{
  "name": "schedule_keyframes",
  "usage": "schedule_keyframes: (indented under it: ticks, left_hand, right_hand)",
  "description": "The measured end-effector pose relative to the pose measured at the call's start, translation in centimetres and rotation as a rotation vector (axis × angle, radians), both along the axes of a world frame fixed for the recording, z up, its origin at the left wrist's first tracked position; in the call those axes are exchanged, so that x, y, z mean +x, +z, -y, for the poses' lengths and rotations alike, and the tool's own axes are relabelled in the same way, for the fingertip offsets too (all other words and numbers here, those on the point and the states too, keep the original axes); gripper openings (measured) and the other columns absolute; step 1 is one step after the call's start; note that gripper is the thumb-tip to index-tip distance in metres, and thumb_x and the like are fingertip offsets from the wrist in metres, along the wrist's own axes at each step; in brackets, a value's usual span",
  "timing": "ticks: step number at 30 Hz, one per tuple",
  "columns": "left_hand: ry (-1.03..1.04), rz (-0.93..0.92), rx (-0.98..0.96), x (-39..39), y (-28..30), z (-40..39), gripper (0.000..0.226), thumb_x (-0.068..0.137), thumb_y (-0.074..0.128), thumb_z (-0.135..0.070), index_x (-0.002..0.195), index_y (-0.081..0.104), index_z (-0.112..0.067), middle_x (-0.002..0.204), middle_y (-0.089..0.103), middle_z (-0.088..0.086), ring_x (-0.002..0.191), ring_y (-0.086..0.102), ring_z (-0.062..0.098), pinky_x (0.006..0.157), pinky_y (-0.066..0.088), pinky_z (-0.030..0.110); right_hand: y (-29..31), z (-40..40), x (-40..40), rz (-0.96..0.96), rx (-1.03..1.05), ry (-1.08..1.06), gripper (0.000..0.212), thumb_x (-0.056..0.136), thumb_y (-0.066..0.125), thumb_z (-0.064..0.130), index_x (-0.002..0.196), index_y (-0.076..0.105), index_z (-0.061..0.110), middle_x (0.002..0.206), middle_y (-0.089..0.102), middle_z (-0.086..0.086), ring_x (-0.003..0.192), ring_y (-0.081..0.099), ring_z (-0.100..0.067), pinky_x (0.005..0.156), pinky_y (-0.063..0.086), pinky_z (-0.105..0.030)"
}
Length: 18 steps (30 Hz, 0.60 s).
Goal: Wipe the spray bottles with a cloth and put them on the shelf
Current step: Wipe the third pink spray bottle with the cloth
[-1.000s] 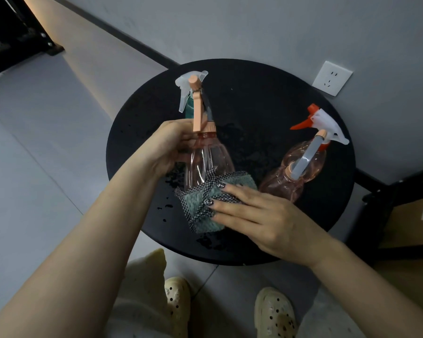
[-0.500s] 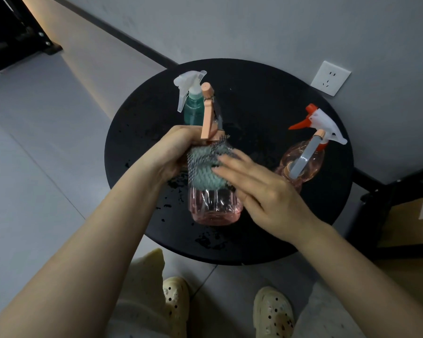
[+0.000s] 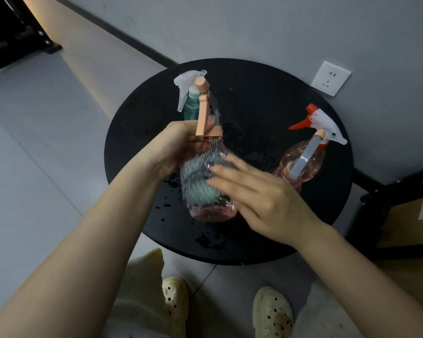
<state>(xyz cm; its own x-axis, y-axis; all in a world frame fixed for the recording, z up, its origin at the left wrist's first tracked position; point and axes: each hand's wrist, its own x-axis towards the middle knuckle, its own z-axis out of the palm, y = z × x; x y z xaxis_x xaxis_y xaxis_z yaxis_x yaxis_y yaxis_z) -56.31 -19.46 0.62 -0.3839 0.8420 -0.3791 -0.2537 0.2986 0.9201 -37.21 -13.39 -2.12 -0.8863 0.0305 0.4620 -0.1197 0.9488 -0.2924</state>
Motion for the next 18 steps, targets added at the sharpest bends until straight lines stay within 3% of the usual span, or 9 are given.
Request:
schedule_keyframes:
  ticks: [3,7,10,12,18]
  left_hand:
    - [-0.055,0.078,0.026,0.0,-0.3,0.1,0.026,0.076,0.063,-0.03,0.086,0.064,-0.006,0.083,0.062,0.009,0.072,0.06,0.018,0.074,0.051,0.03]
    - [-0.034,0.058,0.001,-0.4,-0.4,0.1,0.033,0.07,0.064,-0.029,0.091,0.063,-0.004,0.09,0.059,0.014,0.079,0.058,0.023,0.084,0.045,0.039]
    - [0.023,-0.017,-0.048,-0.3,-0.4,0.2,0.012,0.076,0.061,-0.023,0.075,0.066,-0.013,0.071,0.063,0.005,0.064,0.056,0.017,0.07,0.042,0.031]
    - [0.048,-0.072,-0.06,-0.5,-0.3,0.2,0.017,0.086,0.054,-0.019,0.074,0.065,-0.017,0.059,0.063,-0.005,0.054,0.058,0.009,0.059,0.043,0.023]
    - [0.063,-0.086,-0.011,-0.8,-0.2,0.1,0.021,0.089,0.051,-0.017,0.074,0.065,-0.019,0.066,0.064,-0.005,0.063,0.061,0.01,0.069,0.051,0.03]
  right_hand:
    - [0.5,-0.1,-1.0,0.012,-0.132,-0.14,0.038,0.095,0.043,0.011,0.132,0.052,0.01,0.14,0.048,-0.005,0.135,0.038,-0.022,0.106,0.04,-0.035]
    - [0.3,0.4,-0.8,0.02,-0.105,-0.154,0.037,0.095,0.044,0.01,0.13,0.053,0.006,0.138,0.05,-0.008,0.133,0.041,-0.026,0.108,0.037,-0.033]
    - [0.0,0.8,0.3,0.009,0.01,-0.054,0.031,0.093,0.051,0.004,0.123,0.059,0.001,0.132,0.055,-0.012,0.129,0.044,-0.032,0.104,0.042,-0.037]
    - [-0.4,0.9,1.1,0.02,0.081,0.022,0.028,0.092,0.055,0.003,0.119,0.061,0.001,0.129,0.058,-0.013,0.129,0.045,-0.033,0.096,0.049,-0.041]
    - [-1.5,0.6,1.9,0.001,0.163,0.095,0.026,0.089,0.059,0.0,0.114,0.066,0.004,0.128,0.06,-0.008,0.128,0.046,-0.029,0.091,0.051,-0.04]
